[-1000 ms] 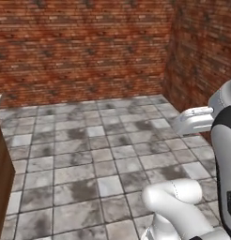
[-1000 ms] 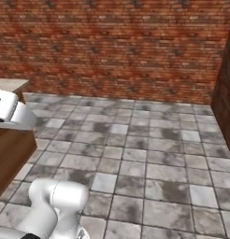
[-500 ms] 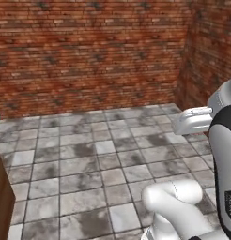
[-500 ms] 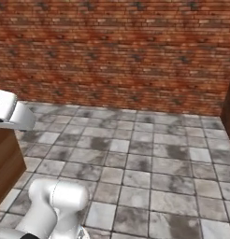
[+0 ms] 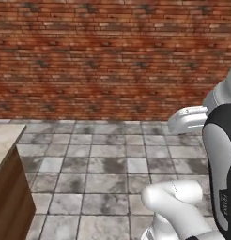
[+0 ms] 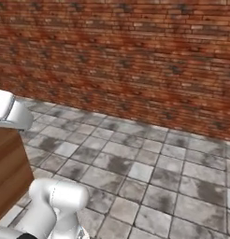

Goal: Navigate to the stand mixer.

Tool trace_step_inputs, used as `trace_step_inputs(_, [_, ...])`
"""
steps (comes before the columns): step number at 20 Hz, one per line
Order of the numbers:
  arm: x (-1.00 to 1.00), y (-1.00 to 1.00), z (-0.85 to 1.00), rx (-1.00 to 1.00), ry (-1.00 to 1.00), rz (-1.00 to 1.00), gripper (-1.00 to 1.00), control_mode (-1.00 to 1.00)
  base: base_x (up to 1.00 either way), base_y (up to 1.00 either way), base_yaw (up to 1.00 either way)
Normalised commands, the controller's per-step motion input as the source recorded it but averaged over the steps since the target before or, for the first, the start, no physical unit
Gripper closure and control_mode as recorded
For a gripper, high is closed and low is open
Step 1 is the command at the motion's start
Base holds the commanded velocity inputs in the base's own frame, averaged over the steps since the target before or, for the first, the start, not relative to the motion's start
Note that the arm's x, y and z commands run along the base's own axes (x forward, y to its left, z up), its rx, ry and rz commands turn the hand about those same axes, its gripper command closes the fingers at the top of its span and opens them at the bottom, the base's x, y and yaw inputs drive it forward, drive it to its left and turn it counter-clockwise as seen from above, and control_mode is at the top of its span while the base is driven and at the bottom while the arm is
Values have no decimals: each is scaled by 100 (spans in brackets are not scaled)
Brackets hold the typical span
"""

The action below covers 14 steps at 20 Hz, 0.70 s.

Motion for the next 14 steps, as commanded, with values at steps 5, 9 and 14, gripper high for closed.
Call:
trace_step_inputs(5, [0, 0, 0, 0, 0, 0, -100, 100, 100, -20, 62])
trace_step_inputs(9, [0, 0, 0, 0, 0, 0, -100, 100, 100, -32, 61])
trace_step_inputs(14, [0, 0, 0, 0, 0, 0, -100, 100, 99, -42, 59])
